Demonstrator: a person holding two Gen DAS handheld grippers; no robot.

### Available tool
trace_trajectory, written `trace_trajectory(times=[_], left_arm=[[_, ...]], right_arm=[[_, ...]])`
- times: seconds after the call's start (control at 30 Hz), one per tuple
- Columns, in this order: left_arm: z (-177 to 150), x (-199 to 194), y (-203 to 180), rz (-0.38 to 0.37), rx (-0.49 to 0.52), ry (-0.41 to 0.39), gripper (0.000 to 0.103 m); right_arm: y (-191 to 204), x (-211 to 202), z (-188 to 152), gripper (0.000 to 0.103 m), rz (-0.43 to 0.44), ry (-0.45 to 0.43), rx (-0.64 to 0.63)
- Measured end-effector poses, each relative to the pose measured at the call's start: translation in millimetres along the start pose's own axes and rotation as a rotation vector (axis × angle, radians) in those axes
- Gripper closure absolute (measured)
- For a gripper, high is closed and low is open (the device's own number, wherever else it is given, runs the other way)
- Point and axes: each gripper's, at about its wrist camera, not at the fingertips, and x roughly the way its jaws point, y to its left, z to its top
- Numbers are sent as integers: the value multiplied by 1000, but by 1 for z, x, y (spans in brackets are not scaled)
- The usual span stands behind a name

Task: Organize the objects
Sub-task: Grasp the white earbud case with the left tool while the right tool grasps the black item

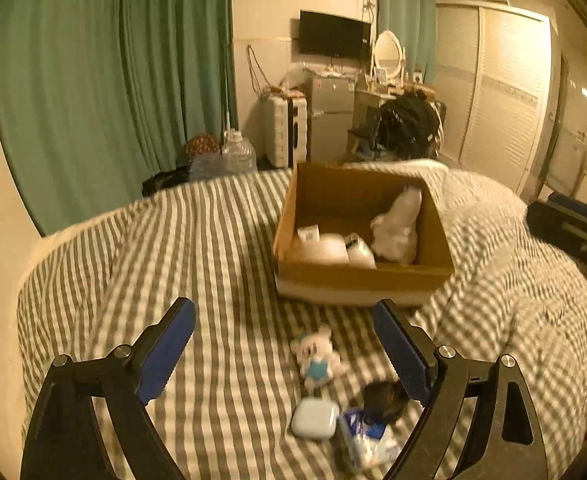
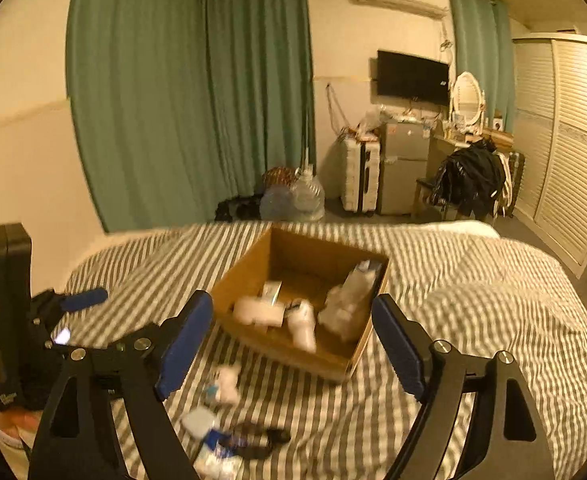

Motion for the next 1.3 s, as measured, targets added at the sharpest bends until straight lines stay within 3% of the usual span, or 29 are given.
trace_trajectory(times=[0.13,0.27,0.47,0.7,0.93,1.0,1.07,1.13,1.3], left_arm=[[-39,21,-4,21,26,56,10],[-75,58,-4,6,41,173,10],[-104,93,-6,34,83,282,10],[-119,104,-28,40,194,297,10],[-128,115,-38,-31,226,340,10],[-130,117,-44,-54,240,343,16],[-130,118,-46,-89,236,351,41],[-130,115,-45,-83,231,342,52],[-126,100,-37,-84,180,332,52]], right_arm=[[10,22,-37,21,-4,81,-6],[12,54,-81,21,-9,175,13],[12,97,-132,21,36,299,31],[5,105,-141,21,50,334,60],[3,105,-141,21,33,341,79],[4,107,-142,21,30,349,79],[4,110,-143,21,27,358,76],[5,113,-145,21,31,366,70],[8,114,-147,21,56,364,66]])
